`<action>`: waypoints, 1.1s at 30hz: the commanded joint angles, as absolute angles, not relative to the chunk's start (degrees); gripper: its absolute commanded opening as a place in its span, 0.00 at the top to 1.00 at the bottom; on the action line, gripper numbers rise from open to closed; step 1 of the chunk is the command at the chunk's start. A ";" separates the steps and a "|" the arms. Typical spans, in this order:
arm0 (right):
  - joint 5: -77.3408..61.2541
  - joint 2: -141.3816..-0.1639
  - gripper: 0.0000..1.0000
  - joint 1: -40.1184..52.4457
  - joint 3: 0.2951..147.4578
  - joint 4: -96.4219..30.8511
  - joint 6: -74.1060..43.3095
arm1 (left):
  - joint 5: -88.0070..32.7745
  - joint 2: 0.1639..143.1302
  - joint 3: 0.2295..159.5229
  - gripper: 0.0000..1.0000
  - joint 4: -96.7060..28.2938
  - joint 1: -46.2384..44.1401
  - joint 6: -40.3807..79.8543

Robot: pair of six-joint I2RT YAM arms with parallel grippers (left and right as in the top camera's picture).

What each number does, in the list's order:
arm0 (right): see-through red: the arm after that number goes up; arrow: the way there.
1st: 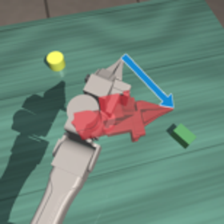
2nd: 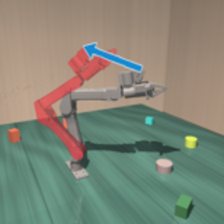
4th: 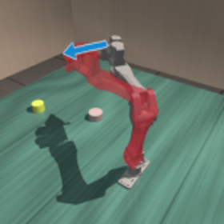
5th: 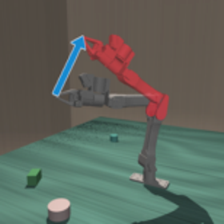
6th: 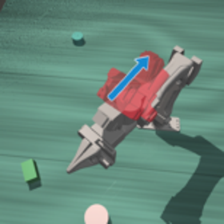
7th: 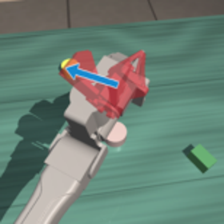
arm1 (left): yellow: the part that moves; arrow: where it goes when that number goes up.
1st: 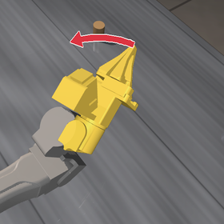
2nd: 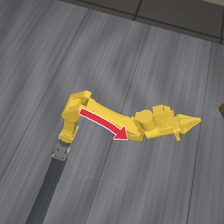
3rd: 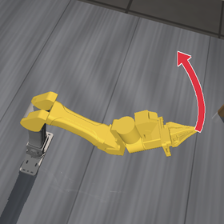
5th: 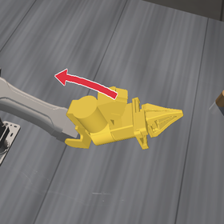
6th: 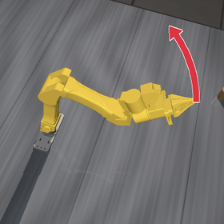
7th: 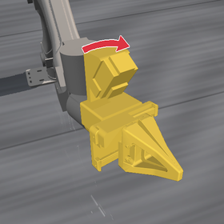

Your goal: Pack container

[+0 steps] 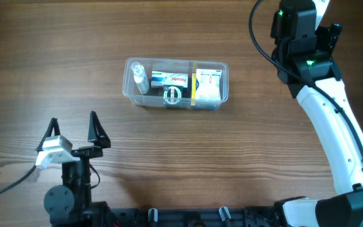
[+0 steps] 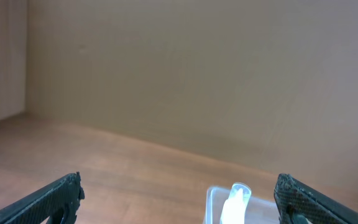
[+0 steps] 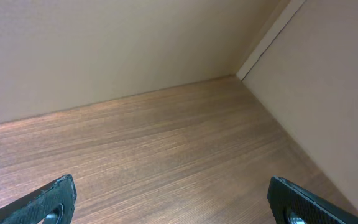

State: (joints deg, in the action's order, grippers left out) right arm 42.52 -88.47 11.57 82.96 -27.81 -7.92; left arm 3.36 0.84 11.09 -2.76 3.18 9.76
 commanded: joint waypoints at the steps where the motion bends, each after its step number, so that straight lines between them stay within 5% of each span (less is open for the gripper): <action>1: 43.66 -89.21 0.00 11.66 83.13 -27.55 -9.02 | 0.56 0.16 6.48 0.00 2.02 3.64 9.52; 33: 43.66 -89.21 0.00 11.66 83.13 -27.55 -8.99 | -0.01 0.27 0.32 0.00 -4.21 3.60 7.75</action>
